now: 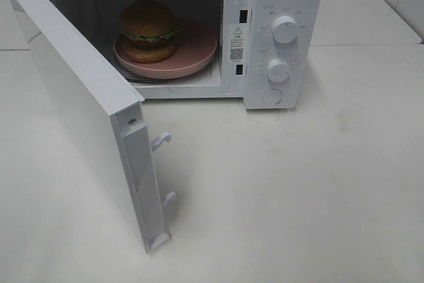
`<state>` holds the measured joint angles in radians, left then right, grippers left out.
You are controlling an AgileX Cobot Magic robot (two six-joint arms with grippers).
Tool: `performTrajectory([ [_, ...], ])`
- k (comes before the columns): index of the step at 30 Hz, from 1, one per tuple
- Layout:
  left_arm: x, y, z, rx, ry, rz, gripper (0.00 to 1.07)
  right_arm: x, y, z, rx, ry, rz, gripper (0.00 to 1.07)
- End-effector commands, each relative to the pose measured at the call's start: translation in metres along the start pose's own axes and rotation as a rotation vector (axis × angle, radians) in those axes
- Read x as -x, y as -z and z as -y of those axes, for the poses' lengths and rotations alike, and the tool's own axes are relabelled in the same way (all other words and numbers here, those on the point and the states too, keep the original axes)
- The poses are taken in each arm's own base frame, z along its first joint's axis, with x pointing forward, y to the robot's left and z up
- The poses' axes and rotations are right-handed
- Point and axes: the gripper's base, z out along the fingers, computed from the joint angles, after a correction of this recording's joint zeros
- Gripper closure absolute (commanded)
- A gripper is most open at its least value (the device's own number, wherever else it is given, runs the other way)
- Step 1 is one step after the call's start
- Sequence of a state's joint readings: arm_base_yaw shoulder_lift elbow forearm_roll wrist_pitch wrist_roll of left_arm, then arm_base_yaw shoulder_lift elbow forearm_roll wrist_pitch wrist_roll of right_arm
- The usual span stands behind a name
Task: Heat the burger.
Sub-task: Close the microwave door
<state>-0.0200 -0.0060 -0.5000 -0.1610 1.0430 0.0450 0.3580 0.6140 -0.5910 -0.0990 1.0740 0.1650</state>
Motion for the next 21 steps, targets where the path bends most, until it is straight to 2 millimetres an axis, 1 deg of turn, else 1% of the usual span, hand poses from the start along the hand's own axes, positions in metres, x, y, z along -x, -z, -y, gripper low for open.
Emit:
performTrajectory([
  [1,-0.001,0.003,0.000,0.004,-0.002,0.030,0.09,-0.013,0.005,0.007,-0.027,-0.053,0.043,0.31],
  [2,-0.001,0.003,0.000,0.004,-0.002,0.030,0.09,-0.020,0.008,0.009,-0.038,-0.081,0.083,0.31],
  [4,-0.001,0.003,0.000,0.004,-0.002,0.030,0.09,-0.023,0.011,0.010,-0.045,-0.098,0.108,0.31],
  [6,-0.001,0.003,0.000,0.004,-0.002,0.030,0.09,-0.035,0.016,0.013,-0.063,-0.141,0.179,0.31],
  [7,-0.001,0.003,0.000,0.004,-0.002,0.030,0.09,-0.035,0.016,0.013,-0.063,-0.141,0.179,0.31],
  [8,-0.001,0.003,0.000,0.004,-0.002,0.030,0.09,-0.042,0.019,0.014,-0.073,-0.162,0.233,0.31],
  [10,-0.001,0.003,0.000,0.004,-0.002,0.030,0.09,-0.044,0.020,0.013,-0.071,-0.170,0.260,0.31],
  [11,-0.001,0.003,0.000,0.004,-0.002,0.030,0.09,-0.050,0.023,0.012,-0.064,-0.185,0.327,0.31],
  [13,-0.001,0.003,0.000,0.004,-0.002,0.030,0.09,-0.053,0.025,0.012,-0.063,-0.187,0.346,0.31],
  [14,-0.001,0.003,0.000,0.004,-0.002,0.030,0.09,-0.059,0.029,0.011,-0.063,-0.193,0.393,0.31],
  [15,-0.001,0.003,0.000,0.004,-0.002,0.030,0.09,-0.059,0.029,0.011,-0.063,-0.193,0.393,0.31],
  [17,-0.001,0.003,0.000,0.004,-0.002,0.030,0.09,-0.066,0.033,0.011,-0.059,-0.195,0.451,0.31],
  [21,-0.001,0.003,0.000,0.004,-0.002,0.030,0.09,-0.074,0.037,0.010,-0.057,-0.196,0.505,0.31],
])
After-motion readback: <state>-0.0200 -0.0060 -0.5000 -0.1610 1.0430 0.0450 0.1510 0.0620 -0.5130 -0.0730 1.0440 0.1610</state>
